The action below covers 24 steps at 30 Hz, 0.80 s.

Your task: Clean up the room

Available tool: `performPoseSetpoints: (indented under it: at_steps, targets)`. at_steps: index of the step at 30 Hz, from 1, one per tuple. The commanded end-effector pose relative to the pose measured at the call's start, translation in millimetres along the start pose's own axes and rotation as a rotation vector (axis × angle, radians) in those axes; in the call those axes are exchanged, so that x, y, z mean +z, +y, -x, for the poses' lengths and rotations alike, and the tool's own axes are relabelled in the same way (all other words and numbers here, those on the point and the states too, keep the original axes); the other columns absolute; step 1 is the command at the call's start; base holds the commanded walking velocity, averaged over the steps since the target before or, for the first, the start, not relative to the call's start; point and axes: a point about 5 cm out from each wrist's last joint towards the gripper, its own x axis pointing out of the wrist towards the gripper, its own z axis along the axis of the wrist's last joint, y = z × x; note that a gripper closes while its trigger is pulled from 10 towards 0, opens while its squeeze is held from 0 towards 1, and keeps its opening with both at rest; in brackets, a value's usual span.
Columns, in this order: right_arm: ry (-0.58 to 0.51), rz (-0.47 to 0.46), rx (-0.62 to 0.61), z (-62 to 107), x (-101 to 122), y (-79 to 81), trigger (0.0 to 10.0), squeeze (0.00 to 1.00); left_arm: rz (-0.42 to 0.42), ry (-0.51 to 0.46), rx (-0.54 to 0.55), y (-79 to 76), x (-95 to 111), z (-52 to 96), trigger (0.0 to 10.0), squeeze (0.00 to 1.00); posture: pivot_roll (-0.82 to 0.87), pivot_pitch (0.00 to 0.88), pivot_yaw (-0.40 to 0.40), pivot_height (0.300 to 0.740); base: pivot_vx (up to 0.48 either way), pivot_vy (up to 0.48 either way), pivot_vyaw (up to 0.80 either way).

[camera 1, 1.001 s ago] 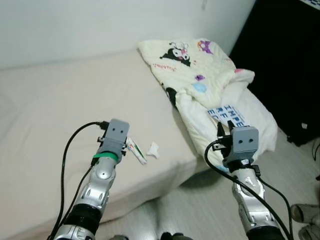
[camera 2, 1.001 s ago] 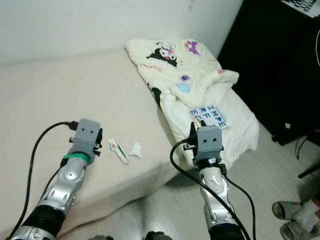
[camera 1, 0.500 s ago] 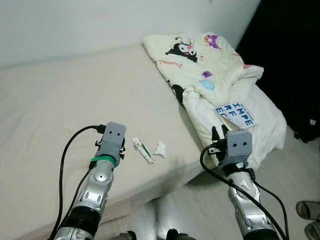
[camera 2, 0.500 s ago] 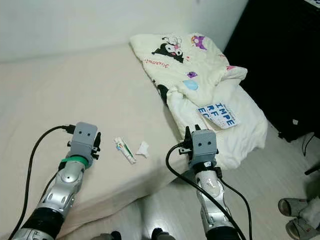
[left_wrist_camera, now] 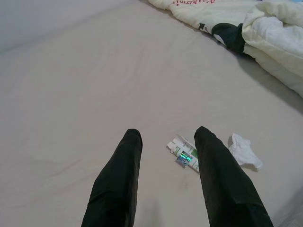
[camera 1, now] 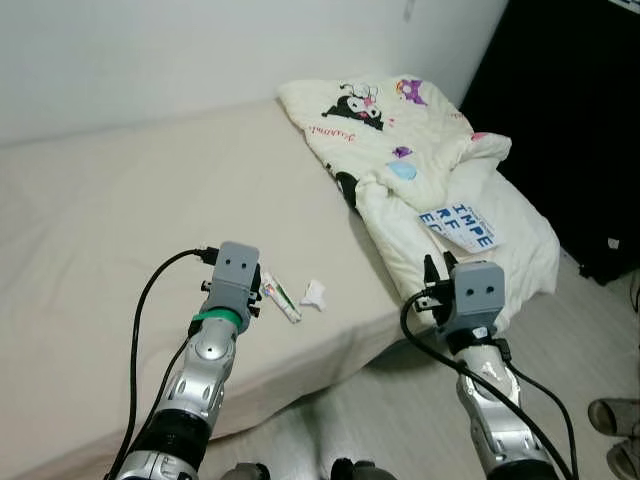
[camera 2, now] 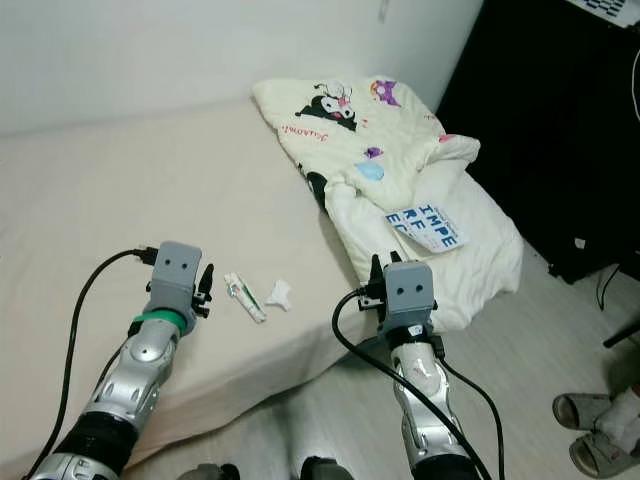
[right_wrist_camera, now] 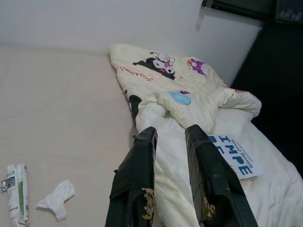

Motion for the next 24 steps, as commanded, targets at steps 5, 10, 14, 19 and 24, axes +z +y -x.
performPoseSetpoints:
  at_steps: [5, 10, 14, 19, 24]
  targets:
    - [0.029, -0.012, -0.009, 4.9, -6.3, -0.4, 10.0, 0.0, 0.05, 0.036, -0.001, -3.6, -1.2, -1.7, 10.0, 0.0, -0.07, 0.152, 0.002, 0.635, 0.0, 0.0, 0.0]
    - [0.028, -0.013, -0.007, 4.8, -5.7, -0.3, 10.0, 0.0, 0.079, 0.042, 0.002, -5.1, 0.5, -3.1, 10.0, 0.0, -0.07, 0.158, -0.001, 0.615, 0.0, 0.0, 0.0]
    - [0.027, -0.015, -0.007, 5.1, -5.5, -0.3, 10.0, 0.0, 0.097, 0.041, -0.009, -9.2, 4.1, -4.4, 10.0, 0.0, -0.07, 0.163, -0.001, 0.595, 0.0, 0.0, 0.0]
    - [0.028, -0.019, -0.008, 6.4, -5.7, 0.3, 10.0, 0.0, 0.099, 0.04, -0.012, -9.8, 4.9, -4.5, 10.0, 0.0, -0.07, 0.169, 0.002, 0.57, 0.0, 0.0, 0.0]
    - [0.03, -0.026, -0.009, 7.3, -6.0, 0.9, 10.0, 0.0, 0.099, 0.041, -0.014, -9.6, 5.1, -4.3, 10.0, 0.0, -0.07, 0.17, 0.004, 0.56, 0.0, 0.0, 0.0]
